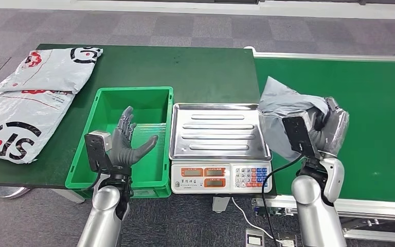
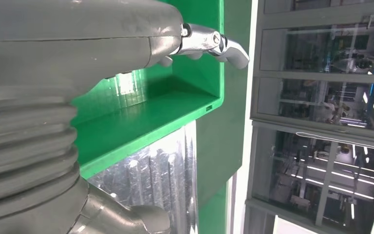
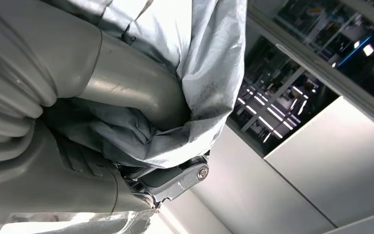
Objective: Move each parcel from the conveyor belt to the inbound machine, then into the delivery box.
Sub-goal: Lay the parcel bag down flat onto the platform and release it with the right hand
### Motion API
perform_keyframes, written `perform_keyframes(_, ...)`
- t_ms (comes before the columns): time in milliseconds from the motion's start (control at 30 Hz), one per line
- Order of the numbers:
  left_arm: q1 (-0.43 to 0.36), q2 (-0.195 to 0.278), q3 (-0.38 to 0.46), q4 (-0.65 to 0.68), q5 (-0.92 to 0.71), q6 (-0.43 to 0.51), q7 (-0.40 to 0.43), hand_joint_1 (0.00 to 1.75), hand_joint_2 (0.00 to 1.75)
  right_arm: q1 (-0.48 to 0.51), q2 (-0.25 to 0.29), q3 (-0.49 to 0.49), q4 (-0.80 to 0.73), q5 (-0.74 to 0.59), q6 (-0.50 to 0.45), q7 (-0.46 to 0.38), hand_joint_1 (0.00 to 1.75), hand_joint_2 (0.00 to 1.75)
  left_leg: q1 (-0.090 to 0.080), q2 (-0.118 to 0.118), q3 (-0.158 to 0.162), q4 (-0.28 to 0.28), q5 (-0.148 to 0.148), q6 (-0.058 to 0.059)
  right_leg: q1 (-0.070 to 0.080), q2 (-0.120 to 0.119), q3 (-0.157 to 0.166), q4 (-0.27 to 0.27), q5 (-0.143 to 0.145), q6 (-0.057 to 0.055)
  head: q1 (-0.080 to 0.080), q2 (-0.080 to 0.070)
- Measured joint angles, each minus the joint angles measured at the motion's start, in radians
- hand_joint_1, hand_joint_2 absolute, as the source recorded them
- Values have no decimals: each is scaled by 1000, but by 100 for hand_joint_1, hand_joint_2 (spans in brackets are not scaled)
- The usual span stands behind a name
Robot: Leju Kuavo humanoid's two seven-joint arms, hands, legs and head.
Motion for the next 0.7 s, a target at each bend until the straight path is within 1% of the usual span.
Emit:
perform_keyframes(100,-13,-1,-1,7,11,0,-4,0,175,-38,1,42,37,12,30,20,175,175,0,1,0,0,0,0,0,0,0,0,0,0,0,0)
perform_keyframes(200,-34,-5,-4,25,24,4,-15,0,175,-94,6,97,114,17,56,43,175,175,0,1,0,0,1,0,0,0,0,0,1,0,0,0)
perform_keyframes(333,-61,-10,-17,54,33,24,-29,0,175,-181,35,178,263,16,81,55,175,175,1,1,1,0,2,-1,0,1,0,0,2,-1,0,0)
perform_keyframes(400,-69,-12,-21,64,39,29,-31,0,175,-209,53,222,326,23,90,60,175,175,1,1,1,0,2,-1,1,1,0,0,2,-1,0,0)
perform_keyframes(533,-77,-14,-22,79,45,29,-31,0,175,-234,78,278,405,31,92,69,175,175,1,0,0,0,2,-1,1,0,0,1,1,-1,0,0)
perform_keyframes(700,-80,-14,-22,93,50,29,-31,0,175,-252,83,310,450,25,113,68,175,175,1,0,0,0,2,-1,0,0,0,0,1,-1,0,0)
